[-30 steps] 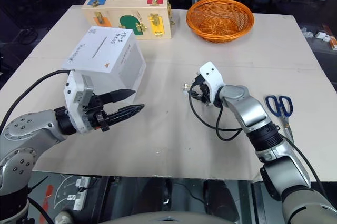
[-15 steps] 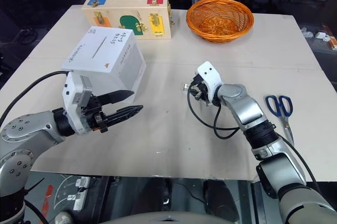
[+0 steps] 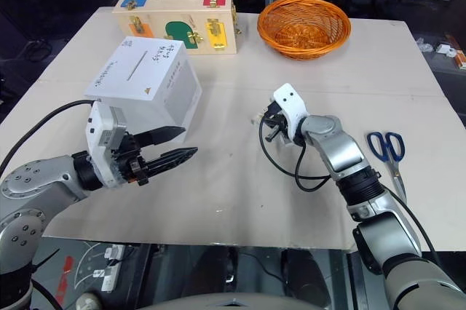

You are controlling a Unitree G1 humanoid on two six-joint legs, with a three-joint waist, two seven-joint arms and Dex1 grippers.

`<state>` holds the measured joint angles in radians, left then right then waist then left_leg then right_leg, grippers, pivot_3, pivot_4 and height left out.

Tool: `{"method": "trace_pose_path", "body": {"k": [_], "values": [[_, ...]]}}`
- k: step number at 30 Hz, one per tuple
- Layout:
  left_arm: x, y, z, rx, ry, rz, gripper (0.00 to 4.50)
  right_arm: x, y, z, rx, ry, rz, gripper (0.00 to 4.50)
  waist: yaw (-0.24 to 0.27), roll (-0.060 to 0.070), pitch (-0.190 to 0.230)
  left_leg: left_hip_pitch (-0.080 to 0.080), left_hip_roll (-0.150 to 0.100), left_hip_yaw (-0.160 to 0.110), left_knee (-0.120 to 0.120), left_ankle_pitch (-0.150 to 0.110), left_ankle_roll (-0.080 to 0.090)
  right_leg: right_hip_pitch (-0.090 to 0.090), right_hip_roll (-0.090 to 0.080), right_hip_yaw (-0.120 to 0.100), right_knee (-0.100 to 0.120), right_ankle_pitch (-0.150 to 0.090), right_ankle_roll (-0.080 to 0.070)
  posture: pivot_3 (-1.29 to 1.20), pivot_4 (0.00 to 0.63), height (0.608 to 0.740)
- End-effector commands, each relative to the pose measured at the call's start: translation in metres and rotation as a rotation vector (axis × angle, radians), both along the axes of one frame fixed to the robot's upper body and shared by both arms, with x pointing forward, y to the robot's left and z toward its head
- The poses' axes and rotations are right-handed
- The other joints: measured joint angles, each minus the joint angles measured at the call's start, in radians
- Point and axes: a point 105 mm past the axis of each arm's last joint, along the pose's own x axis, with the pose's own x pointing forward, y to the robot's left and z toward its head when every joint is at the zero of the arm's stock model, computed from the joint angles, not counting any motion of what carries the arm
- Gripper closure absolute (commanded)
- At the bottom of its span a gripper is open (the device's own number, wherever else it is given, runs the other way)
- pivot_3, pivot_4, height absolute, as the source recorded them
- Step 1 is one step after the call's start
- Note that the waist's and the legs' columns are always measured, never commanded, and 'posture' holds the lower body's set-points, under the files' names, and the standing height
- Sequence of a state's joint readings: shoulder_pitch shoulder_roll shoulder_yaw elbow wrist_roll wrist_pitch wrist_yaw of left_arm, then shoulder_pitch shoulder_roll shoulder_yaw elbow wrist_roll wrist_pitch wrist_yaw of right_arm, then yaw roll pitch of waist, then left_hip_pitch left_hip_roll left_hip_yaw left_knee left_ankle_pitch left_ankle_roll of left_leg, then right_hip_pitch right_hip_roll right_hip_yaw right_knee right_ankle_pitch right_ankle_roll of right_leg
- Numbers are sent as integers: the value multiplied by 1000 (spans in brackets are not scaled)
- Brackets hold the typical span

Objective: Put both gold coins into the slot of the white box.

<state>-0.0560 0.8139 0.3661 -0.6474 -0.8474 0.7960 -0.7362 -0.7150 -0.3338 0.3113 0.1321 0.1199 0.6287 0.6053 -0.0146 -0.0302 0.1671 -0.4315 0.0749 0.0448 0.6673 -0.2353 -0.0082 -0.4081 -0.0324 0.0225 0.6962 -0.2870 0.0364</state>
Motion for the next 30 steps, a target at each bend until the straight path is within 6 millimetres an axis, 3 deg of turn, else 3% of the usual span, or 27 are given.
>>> {"method": "trace_pose_path", "body": {"k": [1,5,9,12,15,19,22,27,28,30], "values": [[-3,0,8,1,-44,-12,1559,2,1,19,23,-58,10,4348,0,0,0,0,0,0,0,0,0,0,0,0,0,0,0,0,150,726],[-1,-1,10,-50,-10,-8,1559,0,0,24,46,-56,10,4348,0,0,0,0,0,0,0,0,0,0,0,0,0,0,0,0,150,726],[4,-3,18,-128,29,-7,1559,-8,-3,42,148,-47,33,4348,1,0,0,0,0,-1,0,0,0,0,0,-1,0,0,0,0,150,726],[7,-10,25,-186,64,-67,1559,-32,-4,73,310,-18,148,4348,4,0,1,0,0,0,0,0,0,0,0,0,0,0,0,0,150,726],[15,-18,34,-217,66,-117,2742,-64,-4,99,424,15,283,4500,5,0,1,-1,0,-2,0,0,0,0,0,-2,0,0,0,0,150,726],[29,-35,46,-254,49,-194,2742,-91,-1,116,452,21,374,4500,3,0,1,0,0,-2,0,0,0,1,0,-2,0,0,0,0,150,726],[38,-35,47,-251,46,-198,2742,-86,-5,108,378,1,295,4500,-4,0,1,0,0,-1,0,0,0,0,0,-1,0,0,0,0,150,726],[43,-21,34,-196,50,-161,2742,-57,-12,59,156,-14,104,4500,-5,0,1,0,0,0,-1,0,0,0,1,0,-1,0,0,0,150,726],[42,-19,33,-187,49,-159,2788,-54,-10,53,152,-14,90,3944,-4,1,1,0,0,0,-1,0,0,-1,1,1,-1,0,0,0,150,726],[38,-17,30,-166,47,-159,2788,-42,-7,41,118,-45,20,3347,-5,1,1,-1,0,1,-1,0,0,-2,1,1,0,0,0,0,150,726]]}}
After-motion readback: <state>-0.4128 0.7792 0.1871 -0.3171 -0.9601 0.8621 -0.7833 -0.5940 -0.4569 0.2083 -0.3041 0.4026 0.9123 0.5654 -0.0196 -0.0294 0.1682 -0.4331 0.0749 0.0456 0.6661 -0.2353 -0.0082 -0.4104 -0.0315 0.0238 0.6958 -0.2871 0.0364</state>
